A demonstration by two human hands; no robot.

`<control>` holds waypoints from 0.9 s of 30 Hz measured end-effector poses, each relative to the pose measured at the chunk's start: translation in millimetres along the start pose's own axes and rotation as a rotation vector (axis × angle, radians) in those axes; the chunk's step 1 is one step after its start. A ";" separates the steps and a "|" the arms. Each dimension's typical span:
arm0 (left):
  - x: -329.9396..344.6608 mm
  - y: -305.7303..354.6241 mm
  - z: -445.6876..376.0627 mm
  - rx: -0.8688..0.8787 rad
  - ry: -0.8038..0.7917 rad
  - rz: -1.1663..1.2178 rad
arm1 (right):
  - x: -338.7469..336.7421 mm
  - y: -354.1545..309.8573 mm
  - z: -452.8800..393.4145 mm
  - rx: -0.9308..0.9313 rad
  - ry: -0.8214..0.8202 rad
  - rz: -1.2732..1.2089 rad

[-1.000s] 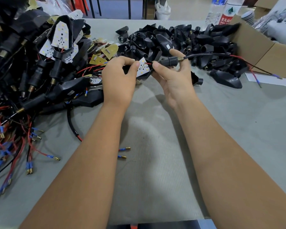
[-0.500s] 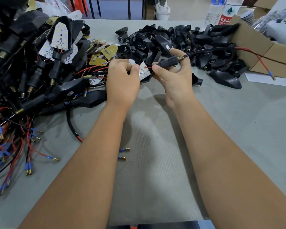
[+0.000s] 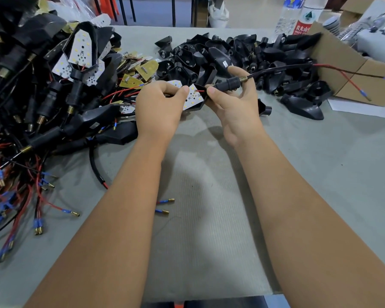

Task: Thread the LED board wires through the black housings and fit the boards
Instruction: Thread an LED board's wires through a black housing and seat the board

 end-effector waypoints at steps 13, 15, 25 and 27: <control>4.7 -8.8 -0.9 -0.330 -0.124 0.616 | -0.3 2.1 -2.0 0.097 -0.019 -0.138; 2.8 -10.5 -2.1 -0.324 -0.113 0.627 | 0.6 2.7 -1.5 0.101 -0.033 -0.130; 2.4 -15.2 -4.2 -0.189 -0.055 0.421 | 4.3 5.2 -1.2 0.030 0.012 -0.044; 5.2 -15.8 -5.2 -0.262 -0.132 0.483 | 3.1 5.2 -1.9 0.024 0.051 -0.049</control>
Point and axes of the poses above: each hand's wrist, its own z-axis away from the middle knuckle, its own x-axis out of the palm, y = z × x, the point moved 3 cm from there along -z, towards the middle knuckle, and after that the axes turned 1 degree about y, right-handed, at the moved point
